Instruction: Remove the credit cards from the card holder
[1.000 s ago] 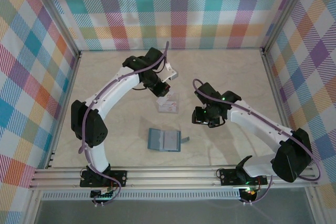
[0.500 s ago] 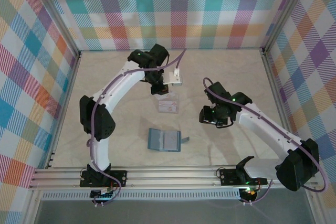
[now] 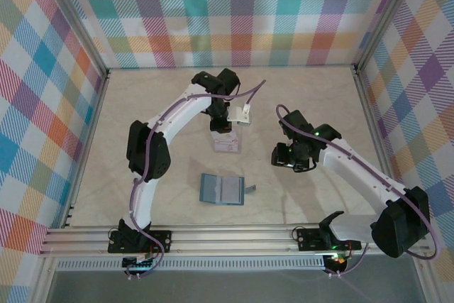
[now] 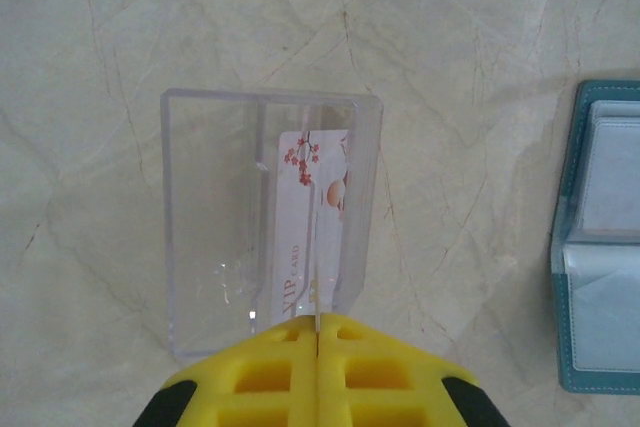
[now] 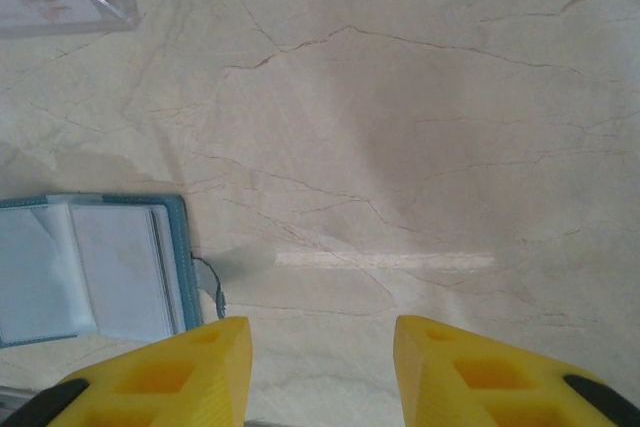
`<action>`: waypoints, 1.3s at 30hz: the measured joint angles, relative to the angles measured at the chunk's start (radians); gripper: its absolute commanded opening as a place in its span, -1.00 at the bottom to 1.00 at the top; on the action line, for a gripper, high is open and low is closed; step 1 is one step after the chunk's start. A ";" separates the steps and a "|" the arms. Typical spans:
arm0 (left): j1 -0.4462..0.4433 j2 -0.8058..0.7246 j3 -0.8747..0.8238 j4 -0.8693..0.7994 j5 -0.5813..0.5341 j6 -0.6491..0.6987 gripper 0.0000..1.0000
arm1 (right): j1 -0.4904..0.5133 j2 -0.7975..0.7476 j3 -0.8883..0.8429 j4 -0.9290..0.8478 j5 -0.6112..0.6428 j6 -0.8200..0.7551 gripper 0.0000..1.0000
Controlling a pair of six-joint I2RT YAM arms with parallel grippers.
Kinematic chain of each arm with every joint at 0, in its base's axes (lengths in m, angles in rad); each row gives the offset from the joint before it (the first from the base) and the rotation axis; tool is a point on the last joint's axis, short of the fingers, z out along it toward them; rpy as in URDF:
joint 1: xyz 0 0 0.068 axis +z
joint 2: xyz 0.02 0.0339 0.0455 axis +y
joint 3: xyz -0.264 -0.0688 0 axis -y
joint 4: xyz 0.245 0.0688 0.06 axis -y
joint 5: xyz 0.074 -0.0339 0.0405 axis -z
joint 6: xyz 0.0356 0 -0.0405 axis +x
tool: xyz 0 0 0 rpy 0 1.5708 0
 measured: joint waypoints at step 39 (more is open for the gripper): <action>-0.032 0.171 0.076 0.003 -0.042 -0.005 -0.27 | -0.015 0.076 0.002 0.025 -0.021 -0.023 -0.13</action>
